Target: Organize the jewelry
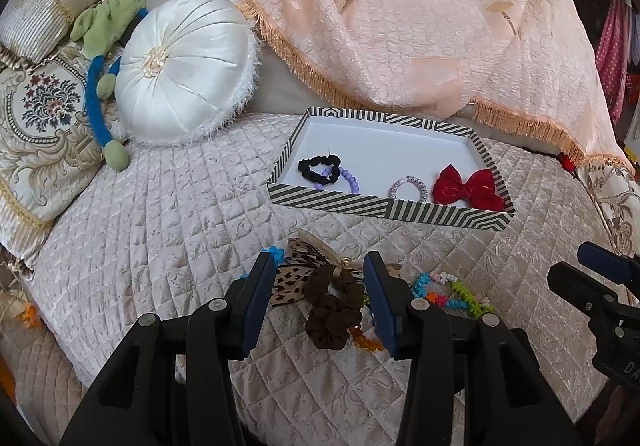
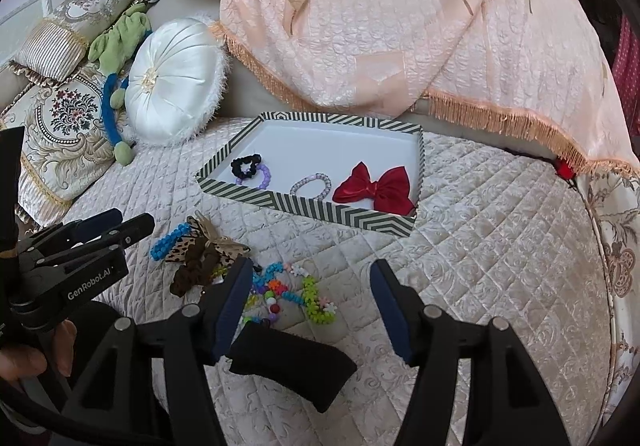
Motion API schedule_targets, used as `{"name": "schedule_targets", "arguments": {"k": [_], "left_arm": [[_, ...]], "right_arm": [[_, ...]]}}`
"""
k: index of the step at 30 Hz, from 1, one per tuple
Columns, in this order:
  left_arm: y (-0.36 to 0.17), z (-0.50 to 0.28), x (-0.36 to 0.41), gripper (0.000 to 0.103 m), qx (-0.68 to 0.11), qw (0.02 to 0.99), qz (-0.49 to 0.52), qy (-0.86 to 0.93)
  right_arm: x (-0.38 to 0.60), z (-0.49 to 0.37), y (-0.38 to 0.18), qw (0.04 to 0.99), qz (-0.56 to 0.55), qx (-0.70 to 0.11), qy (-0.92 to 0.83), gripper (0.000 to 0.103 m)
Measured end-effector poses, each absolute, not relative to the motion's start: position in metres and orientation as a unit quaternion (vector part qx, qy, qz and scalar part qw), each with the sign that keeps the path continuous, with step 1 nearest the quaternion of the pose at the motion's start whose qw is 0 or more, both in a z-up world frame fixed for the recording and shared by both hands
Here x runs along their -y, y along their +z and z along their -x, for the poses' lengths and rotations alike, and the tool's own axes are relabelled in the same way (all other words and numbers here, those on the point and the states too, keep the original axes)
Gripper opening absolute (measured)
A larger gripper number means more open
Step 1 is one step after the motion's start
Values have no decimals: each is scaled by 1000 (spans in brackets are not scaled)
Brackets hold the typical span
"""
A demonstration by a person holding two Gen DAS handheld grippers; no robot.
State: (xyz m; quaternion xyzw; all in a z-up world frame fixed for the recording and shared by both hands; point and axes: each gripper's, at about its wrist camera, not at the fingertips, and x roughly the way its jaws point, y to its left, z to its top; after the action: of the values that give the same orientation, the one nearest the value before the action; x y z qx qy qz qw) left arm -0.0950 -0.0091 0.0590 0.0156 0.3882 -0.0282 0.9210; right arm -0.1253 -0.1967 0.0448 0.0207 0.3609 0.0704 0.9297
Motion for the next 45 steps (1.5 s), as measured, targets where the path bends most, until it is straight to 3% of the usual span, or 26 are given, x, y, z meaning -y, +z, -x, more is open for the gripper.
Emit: {"name": "schedule_targets", "arguments": {"k": [24, 39, 45], "left_arm": [[52, 93, 11, 36, -402, 915, -15, -35], [41, 57, -61, 36, -479, 864, 135, -81], [22, 49, -56, 47, -503, 842, 167, -100]], "right_arm": [[204, 125, 38, 925, -24, -372, 65, 65], [220, 126, 4, 907, -34, -412, 79, 66], [218, 128, -19, 892, -26, -441, 98, 66]]}}
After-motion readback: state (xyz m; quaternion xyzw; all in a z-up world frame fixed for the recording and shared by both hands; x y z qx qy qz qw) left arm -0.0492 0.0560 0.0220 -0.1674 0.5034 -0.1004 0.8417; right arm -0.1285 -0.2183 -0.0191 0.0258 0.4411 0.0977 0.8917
